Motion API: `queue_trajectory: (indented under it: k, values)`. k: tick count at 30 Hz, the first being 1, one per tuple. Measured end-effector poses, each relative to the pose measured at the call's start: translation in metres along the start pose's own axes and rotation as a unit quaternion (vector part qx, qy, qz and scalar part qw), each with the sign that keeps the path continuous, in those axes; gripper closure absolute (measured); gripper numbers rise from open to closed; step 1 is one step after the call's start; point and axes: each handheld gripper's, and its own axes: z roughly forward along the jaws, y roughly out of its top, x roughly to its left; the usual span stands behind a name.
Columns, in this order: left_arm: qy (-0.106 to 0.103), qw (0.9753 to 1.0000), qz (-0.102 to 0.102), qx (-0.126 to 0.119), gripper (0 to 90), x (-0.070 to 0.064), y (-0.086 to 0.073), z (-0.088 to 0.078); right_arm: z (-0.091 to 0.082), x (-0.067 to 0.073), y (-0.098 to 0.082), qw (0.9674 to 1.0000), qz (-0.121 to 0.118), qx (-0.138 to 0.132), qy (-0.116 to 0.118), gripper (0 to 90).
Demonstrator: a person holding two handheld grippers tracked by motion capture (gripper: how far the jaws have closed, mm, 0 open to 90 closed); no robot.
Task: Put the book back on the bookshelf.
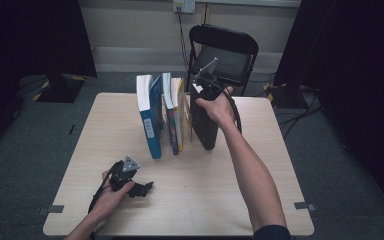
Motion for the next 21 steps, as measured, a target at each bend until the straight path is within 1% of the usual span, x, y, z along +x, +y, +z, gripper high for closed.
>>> queue_trajectory:
  k: [2, 4, 8, 11, 12, 14, 16, 18, 19, 20, 21]
  values:
    - [0.0, 1.0, 0.0, 0.0, 0.0, 0.0, 0.0, 0.0, 0.002, 0.0, 0.002, 1.0, 0.005, 0.0, -0.003, 53.8]
    - [0.0, 1.0, 0.0, 0.0, 0.0, 0.0, 0.0, 0.0, 0.007, -0.003, 0.005, 0.9999, 0.013, 0.0, 0.0, 53.8]
    - [0.001, 1.0, 0.001, 0.0, 0.0, 0.0, 0.0, 0.0, 0.012, -0.001, 0.012, 0.9999, 0.01, 0.002, -0.004, 53.8]
    - [-0.001, 1.0, -0.003, -0.004, 0.0, 0.0, -0.001, 0.0, 0.015, 0.0, 0.014, 0.9999, 0.013, 0.002, -0.001, 53.8]
    - [0.0, 1.0, 0.005, 0.001, 0.0, 0.001, 0.0, -0.001, 0.016, 0.0, 0.015, 0.9999, 0.012, 0.003, -0.002, 53.7]
    - [0.0, 1.0, 0.004, 0.0, 0.0, 0.001, -0.001, -0.001, 0.017, 0.001, 0.017, 0.9999, 0.011, 0.001, -0.004, 53.8]
    - [0.001, 1.0, 0.006, 0.0, 0.0, 0.001, -0.001, -0.001, 0.017, 0.002, 0.018, 0.9999, 0.016, -0.003, -0.004, 53.7]
    - [-0.001, 1.0, 0.005, 0.0, 0.0, 0.001, -0.001, -0.001, 0.018, 0.002, 0.019, 0.9999, 0.015, -0.004, -0.005, 53.7]
    - [0.0, 1.0, 0.0, -0.003, 0.0, 0.0, -0.001, 0.0, 0.019, 0.003, 0.019, 0.9999, 0.014, -0.003, -0.007, 53.7]
    - [-0.001, 1.0, 0.006, 0.0, 0.0, 0.001, -0.001, -0.001, 0.019, 0.004, 0.02, 0.9999, 0.011, -0.003, -0.008, 53.7]
    - [0.0, 1.0, 0.001, -0.004, 0.0, 0.0, -0.001, 0.0, 0.019, 0.005, 0.02, 0.9999, 0.011, -0.004, -0.009, 53.6]
